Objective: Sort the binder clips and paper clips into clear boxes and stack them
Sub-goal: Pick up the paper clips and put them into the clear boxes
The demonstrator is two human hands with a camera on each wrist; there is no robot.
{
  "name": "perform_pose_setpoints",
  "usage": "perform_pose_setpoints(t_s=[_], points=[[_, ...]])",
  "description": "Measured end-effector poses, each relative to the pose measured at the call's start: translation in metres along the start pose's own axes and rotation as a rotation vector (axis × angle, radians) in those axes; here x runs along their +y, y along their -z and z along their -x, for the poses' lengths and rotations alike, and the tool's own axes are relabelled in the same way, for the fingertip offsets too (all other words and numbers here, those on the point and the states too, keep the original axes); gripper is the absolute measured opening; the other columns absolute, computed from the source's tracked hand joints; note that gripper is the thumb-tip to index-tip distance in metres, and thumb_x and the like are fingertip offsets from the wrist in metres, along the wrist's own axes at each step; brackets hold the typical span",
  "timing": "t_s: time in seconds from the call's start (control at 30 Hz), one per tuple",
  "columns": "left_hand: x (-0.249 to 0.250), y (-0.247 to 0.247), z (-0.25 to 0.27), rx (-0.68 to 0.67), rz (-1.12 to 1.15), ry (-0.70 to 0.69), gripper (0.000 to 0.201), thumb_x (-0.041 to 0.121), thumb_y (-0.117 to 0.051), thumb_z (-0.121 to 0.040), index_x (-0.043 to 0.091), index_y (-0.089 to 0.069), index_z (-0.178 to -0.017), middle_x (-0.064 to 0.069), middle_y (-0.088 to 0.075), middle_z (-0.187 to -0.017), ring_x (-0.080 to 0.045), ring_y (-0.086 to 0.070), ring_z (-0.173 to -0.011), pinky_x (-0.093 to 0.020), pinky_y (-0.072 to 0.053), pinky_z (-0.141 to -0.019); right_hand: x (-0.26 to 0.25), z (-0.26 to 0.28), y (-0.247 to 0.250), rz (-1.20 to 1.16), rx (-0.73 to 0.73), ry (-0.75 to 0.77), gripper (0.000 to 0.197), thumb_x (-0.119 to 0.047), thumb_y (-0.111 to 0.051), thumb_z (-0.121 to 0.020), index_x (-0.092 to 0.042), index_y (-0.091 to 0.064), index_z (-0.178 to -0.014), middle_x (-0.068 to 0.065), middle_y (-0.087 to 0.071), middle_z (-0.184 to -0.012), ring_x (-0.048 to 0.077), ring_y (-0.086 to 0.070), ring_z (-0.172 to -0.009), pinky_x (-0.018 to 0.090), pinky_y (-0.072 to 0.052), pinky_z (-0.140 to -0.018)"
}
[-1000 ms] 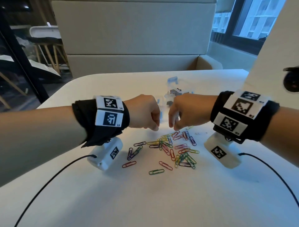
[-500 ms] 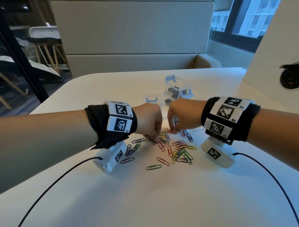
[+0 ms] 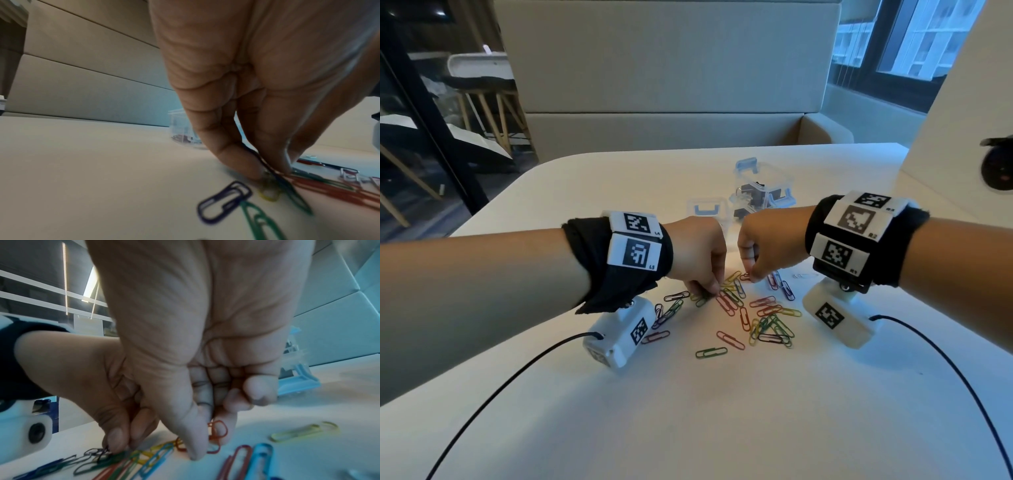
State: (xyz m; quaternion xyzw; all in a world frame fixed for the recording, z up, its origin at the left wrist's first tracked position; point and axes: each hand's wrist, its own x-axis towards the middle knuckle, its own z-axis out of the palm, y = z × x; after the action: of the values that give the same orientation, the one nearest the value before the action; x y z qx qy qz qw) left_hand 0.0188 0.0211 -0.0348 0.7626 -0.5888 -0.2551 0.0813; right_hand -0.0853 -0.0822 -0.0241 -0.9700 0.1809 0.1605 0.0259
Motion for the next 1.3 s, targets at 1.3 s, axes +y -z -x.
perform_pose_setpoints(t_s=[1.3], points=[[-0.028,0.016,0.031,0.090,-0.189,0.086,0.023,0.037,-0.077,-0.072,0.016,-0.075,-0.080,-0.002,-0.073,-0.069,-0.015,-0.065,-0.063,-0.029,-0.054,-0.067,-0.046,0.001,0.015,-0.152,0.134,0.189,0.016,-0.027,-0.073,-0.081,-0.024,-0.079,-0.096,-0.015,-0.070,-0.083,0.004,-0.063,-0.084,0.021,-0.044,-0.077]])
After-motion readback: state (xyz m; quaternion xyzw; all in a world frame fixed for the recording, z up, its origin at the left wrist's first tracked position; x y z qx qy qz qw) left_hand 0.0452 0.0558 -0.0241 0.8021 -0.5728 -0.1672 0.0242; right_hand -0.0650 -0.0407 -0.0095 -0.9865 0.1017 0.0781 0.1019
